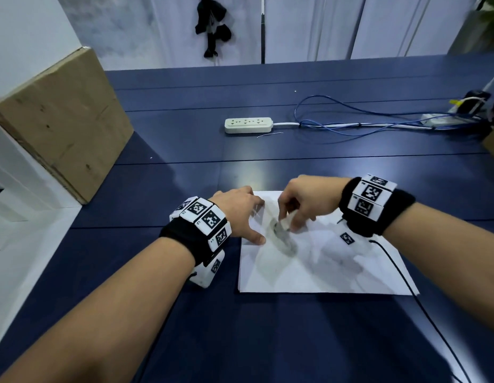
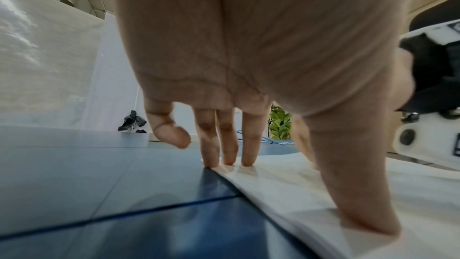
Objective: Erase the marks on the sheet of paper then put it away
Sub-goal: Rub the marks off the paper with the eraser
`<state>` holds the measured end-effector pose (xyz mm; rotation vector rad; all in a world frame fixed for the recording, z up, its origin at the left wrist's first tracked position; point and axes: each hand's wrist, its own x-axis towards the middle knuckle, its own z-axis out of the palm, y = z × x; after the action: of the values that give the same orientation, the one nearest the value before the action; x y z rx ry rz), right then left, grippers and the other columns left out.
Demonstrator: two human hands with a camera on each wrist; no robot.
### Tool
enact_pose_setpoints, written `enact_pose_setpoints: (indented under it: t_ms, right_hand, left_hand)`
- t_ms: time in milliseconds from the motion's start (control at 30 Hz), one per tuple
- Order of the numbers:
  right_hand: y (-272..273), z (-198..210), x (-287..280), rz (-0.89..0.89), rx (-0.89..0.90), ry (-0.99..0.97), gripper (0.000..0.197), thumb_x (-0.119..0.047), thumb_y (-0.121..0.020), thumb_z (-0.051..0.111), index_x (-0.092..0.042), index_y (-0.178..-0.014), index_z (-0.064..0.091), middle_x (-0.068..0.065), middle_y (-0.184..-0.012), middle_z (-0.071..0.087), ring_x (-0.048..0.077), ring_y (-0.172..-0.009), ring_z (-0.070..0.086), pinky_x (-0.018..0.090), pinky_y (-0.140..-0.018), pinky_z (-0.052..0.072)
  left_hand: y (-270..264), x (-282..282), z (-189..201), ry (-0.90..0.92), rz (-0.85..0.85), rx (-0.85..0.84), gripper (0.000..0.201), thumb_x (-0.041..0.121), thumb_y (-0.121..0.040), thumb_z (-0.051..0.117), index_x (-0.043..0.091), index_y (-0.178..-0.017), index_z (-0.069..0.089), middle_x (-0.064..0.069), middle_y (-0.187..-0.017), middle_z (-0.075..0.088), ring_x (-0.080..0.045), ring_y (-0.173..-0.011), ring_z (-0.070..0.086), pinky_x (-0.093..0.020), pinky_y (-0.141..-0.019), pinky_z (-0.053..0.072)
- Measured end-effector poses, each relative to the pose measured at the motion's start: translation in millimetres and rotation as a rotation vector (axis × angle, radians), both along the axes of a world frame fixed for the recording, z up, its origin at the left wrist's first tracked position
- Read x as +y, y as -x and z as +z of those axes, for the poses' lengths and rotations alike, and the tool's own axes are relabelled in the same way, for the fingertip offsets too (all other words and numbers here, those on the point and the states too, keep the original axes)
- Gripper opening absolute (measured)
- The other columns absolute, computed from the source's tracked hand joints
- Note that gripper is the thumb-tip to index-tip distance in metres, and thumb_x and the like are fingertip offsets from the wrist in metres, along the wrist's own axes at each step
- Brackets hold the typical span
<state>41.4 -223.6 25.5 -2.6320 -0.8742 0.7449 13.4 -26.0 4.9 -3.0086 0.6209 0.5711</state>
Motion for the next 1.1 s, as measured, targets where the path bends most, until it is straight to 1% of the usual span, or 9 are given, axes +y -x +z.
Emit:
enact_pose_setpoints:
  t_ms: [167, 233, 367, 467, 600, 667, 833, 1000, 1100]
  right_hand:
    - [-31, -3, 1, -0.184, -0.28, 0.01, 0.019, -0.031, -0.073, 0.078, -0.028, -0.084, 0.064, -0.01, -0.075, 0.057, 0.017, -0.075, 0.057, 0.024, -0.058, 0.04]
    - [-23, -5, -1, -0.14, -0.237, -0.009, 0.018, -0.027, -0.073, 0.079, -0.025, -0.086, 0.067, -0.01, -0.072, 0.058, 0.014, -0.068, 0.058, 0.025, -0.06, 0.044]
    - [6, -3, -2, 0.017, 0.13, -0.022, 0.018, -0.016, -0.069, 0.083, -0.023, -0.081, 0.07, -0.011, -0.059, 0.064, 0.009, -0.046, 0.055, 0.026, -0.052, 0.052]
    - [-6, -3, 0, -0.017, -0.003, -0.016, 0.018, -0.02, -0.071, 0.082, -0.022, -0.084, 0.07, -0.009, -0.062, 0.064, 0.008, -0.045, 0.056, 0.028, -0.054, 0.053]
    - [-29, -2, -2, -0.189, -0.257, -0.006, 0.017, -0.029, -0.074, 0.078, -0.027, -0.084, 0.064, -0.008, -0.075, 0.059, 0.003, -0.059, 0.053, 0.022, -0.054, 0.042]
    - [-23, -3, -5, -0.152, -0.231, -0.007, 0.017, -0.027, -0.074, 0.078, -0.025, -0.086, 0.066, -0.005, -0.076, 0.061, 0.004, -0.056, 0.054, 0.025, -0.057, 0.046]
    - [5, -1, -2, 0.026, 0.079, 0.012, 0.018, -0.019, -0.07, 0.082, -0.02, -0.085, 0.072, -0.004, -0.063, 0.066, 0.015, -0.05, 0.059, 0.029, -0.054, 0.054]
    - [-30, -2, -1, -0.167, -0.267, 0.016, 0.021, -0.03, -0.075, 0.077, -0.022, -0.092, 0.068, -0.003, -0.082, 0.065, 0.016, -0.066, 0.059, 0.026, -0.06, 0.047]
    - [-25, -4, -6, -0.153, -0.252, -0.002, 0.019, -0.029, -0.075, 0.078, -0.023, -0.089, 0.068, -0.005, -0.078, 0.063, 0.012, -0.061, 0.055, 0.024, -0.055, 0.044]
  left_hand:
    - [1, 1, 1, 0.011, -0.003, 0.004, 0.083, 0.066, -0.068, 0.074, 0.031, -0.138, 0.047, 0.007, -0.125, 0.045, -0.018, -0.115, 0.052, -0.037, -0.085, 0.036]
    - [0, 1, 1, 0.009, -0.002, 0.002, 0.082, 0.066, -0.068, 0.074, 0.029, -0.136, 0.049, 0.006, -0.124, 0.046, -0.019, -0.114, 0.053, -0.038, -0.087, 0.038]
    - [-1, 1, 0, -0.008, -0.003, -0.002, 0.084, 0.067, -0.068, 0.073, 0.026, -0.138, 0.048, 0.005, -0.125, 0.046, -0.019, -0.114, 0.053, -0.041, -0.092, 0.043]
    - [0, 0, 1, -0.008, -0.001, -0.001, 0.084, 0.067, -0.068, 0.073, 0.027, -0.137, 0.048, 0.005, -0.125, 0.046, -0.019, -0.115, 0.052, -0.042, -0.093, 0.043]
    - [0, 0, 1, -0.004, 0.002, 0.008, 0.09, 0.068, -0.068, 0.073, 0.029, -0.144, 0.042, 0.006, -0.128, 0.045, -0.019, -0.117, 0.052, -0.041, -0.093, 0.041]
    - [0, 1, 0, -0.004, 0.003, 0.006, 0.087, 0.068, -0.067, 0.073, 0.029, -0.141, 0.045, 0.006, -0.127, 0.045, -0.019, -0.115, 0.052, -0.04, -0.091, 0.041]
    - [-1, 1, -1, -0.014, -0.003, 0.0, 0.084, 0.068, -0.067, 0.072, 0.029, -0.137, 0.048, 0.005, -0.125, 0.046, -0.019, -0.114, 0.053, -0.042, -0.092, 0.044]
    - [-1, 1, 1, -0.004, -0.006, 0.003, 0.086, 0.068, -0.067, 0.073, 0.031, -0.14, 0.046, 0.005, -0.125, 0.045, -0.019, -0.116, 0.052, -0.04, -0.09, 0.041]
    - [-1, 0, 0, -0.008, -0.005, 0.002, 0.088, 0.068, -0.067, 0.073, 0.03, -0.141, 0.045, 0.005, -0.126, 0.045, -0.02, -0.116, 0.052, -0.042, -0.092, 0.043]
